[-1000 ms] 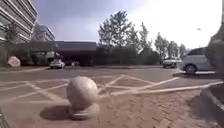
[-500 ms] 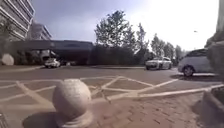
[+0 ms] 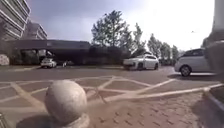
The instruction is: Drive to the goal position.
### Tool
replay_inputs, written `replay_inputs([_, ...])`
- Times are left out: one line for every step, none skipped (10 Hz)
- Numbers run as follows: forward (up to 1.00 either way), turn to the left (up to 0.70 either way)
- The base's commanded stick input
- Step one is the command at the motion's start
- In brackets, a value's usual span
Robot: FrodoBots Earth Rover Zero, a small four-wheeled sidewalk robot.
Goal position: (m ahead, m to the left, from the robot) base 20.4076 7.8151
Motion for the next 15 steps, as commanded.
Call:
replay_inputs([0.45, -0.27])
replay_inputs([0.45, -0.27])
replay_inputs([0.45, -0.27])
replay_inputs([0.45, -0.27])
replay_inputs([0.45, -0.27])
replay_inputs([0.45, -0.27])
replay_inputs([0.45, -0.27])
replay_inputs([0.45, -0.27])
replay_inputs([0.45, -0.26])
replay_inputs([0.45, -0.24])
replay_inputs([0.45, -0.23])
replay_inputs([0.45, -0.22])
replay_inputs([0.45, -0.25])
replay_inputs([0.45, -0.27])
replay_inputs([0.45, -0.27])
